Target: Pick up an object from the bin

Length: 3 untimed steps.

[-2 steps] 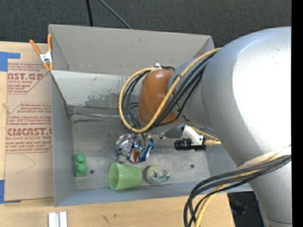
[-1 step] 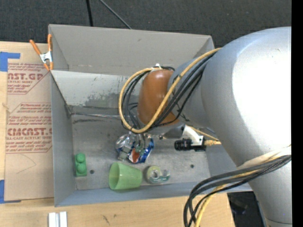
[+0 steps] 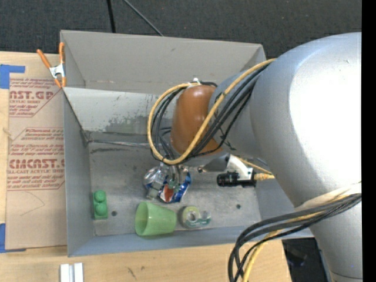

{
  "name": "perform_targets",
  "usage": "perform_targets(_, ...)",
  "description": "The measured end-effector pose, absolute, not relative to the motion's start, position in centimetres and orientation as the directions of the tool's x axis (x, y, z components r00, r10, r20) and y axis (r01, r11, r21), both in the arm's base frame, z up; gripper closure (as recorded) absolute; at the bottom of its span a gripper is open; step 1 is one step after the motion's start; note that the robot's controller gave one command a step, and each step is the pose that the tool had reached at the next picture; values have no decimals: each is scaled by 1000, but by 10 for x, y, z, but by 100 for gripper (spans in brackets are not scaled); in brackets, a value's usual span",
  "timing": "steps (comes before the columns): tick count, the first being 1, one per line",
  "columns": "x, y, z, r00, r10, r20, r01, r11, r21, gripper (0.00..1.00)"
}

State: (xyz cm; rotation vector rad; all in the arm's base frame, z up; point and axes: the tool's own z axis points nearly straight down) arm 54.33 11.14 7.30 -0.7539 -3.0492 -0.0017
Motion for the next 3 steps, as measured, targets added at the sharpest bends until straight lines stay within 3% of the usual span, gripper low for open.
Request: perform_targets(3,545,113,169,-886,463,-2,463,886,3,100)
